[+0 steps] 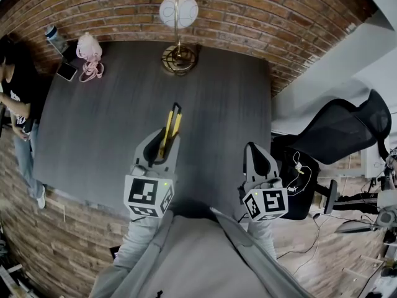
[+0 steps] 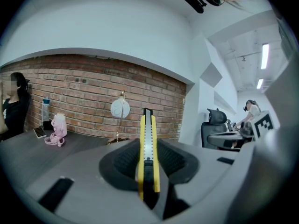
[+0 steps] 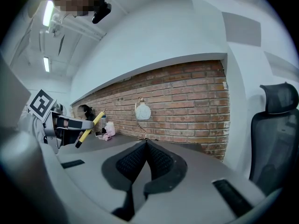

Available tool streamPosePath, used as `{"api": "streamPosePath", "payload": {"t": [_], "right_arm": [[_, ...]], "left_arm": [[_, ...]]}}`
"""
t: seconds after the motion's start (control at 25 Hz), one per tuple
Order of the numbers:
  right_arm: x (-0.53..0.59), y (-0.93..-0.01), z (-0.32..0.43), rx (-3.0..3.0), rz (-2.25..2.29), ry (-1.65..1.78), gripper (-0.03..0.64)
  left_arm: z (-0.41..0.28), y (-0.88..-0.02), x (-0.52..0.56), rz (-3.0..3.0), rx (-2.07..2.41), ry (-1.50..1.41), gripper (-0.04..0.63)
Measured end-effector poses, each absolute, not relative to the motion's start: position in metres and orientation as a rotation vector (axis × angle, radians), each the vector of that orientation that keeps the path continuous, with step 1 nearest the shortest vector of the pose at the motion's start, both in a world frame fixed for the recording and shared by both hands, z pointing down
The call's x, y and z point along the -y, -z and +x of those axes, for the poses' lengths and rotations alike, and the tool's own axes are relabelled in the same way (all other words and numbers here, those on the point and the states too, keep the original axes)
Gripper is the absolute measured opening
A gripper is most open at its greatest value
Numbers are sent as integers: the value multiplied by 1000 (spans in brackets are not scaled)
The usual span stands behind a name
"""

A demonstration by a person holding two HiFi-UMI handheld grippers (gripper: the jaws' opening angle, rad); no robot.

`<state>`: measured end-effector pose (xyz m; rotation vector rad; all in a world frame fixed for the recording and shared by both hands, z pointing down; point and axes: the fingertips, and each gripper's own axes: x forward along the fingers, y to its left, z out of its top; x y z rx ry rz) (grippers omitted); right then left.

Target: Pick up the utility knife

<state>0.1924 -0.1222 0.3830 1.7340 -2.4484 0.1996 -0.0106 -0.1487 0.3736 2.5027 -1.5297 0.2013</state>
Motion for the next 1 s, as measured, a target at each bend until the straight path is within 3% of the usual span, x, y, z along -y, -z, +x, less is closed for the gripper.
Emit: {"api": "streamPosePath", "payload": {"t": [1.0], "right_arm": [[120,-385,191,2448,1730,-203,17]], "left_arm": [[-16,-378,145,2496,1528,-214,123]]}}
